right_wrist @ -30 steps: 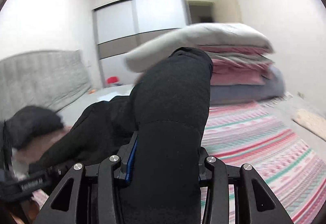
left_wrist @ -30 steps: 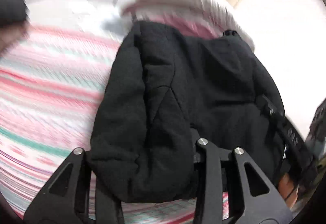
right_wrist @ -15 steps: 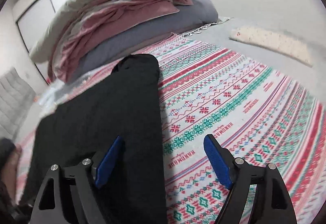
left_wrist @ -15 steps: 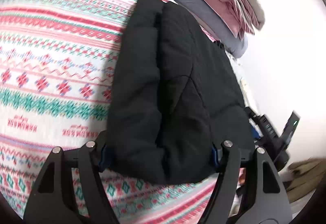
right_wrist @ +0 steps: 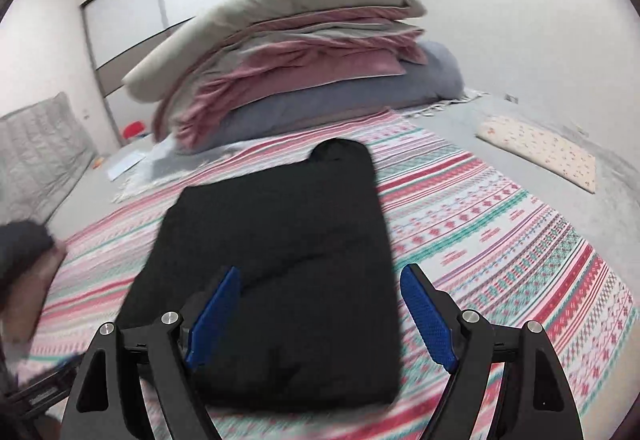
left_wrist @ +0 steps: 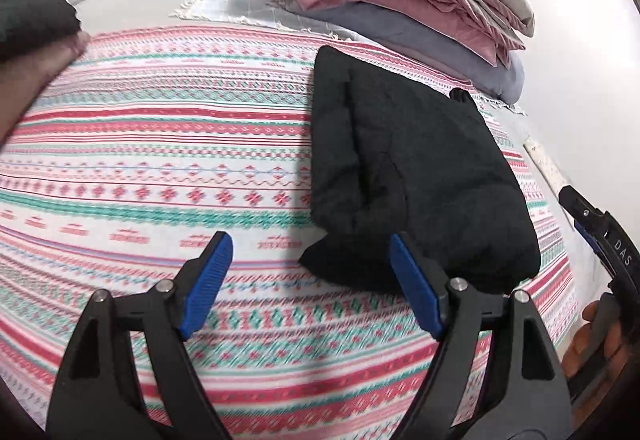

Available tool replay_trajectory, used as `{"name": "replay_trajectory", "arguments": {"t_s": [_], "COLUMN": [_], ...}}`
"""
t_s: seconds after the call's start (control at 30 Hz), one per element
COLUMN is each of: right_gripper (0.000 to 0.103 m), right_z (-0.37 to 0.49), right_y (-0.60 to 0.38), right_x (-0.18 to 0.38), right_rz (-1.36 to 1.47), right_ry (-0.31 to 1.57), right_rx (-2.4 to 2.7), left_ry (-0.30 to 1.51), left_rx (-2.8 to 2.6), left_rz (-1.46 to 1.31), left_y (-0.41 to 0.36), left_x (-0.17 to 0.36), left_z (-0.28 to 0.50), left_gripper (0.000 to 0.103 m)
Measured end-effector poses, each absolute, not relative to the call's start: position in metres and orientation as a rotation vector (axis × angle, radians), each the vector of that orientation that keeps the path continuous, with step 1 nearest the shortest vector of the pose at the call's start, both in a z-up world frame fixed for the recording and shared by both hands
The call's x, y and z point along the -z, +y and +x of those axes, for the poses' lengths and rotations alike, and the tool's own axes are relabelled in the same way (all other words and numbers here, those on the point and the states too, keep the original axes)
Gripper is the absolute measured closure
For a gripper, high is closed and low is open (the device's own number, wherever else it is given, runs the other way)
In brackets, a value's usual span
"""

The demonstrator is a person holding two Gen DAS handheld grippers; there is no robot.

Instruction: Fold large clothes

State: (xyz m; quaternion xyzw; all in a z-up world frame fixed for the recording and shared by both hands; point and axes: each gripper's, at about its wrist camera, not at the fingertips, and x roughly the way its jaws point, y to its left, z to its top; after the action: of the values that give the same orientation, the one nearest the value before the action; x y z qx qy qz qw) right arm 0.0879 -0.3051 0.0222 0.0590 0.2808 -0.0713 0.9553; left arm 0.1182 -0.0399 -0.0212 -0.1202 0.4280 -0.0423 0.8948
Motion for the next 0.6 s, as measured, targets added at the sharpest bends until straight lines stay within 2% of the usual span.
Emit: {"name": "replay_trajectory", "arguments": {"t_s": [0.23,0.4,0.6], "right_gripper": [0.019,0.018,0.016], "right_z": [0.048,0.013,-0.029], "right_y": [-0.258,-0.231,-0.220], "right_x": [-0.018,-0.003,0.020], "right_rz": [0.045,-0.019,0.027], "right_ry": [0.562,0.557,0.567], "right_rx": [0.129,0.139,0.112], "left_ry": [0.846,0.783,0.713], "left_rx": [0.046,0.030,0.036], "left_rz": [-0.235,-0.169,-0.024], "left_y": [-0.030,-0.029,-0.036], "left_x": [0.010,0.005,0.006], "left_z": [0.073,0.043,0.016], "left_gripper": [0.021,0.011,0.011]}}
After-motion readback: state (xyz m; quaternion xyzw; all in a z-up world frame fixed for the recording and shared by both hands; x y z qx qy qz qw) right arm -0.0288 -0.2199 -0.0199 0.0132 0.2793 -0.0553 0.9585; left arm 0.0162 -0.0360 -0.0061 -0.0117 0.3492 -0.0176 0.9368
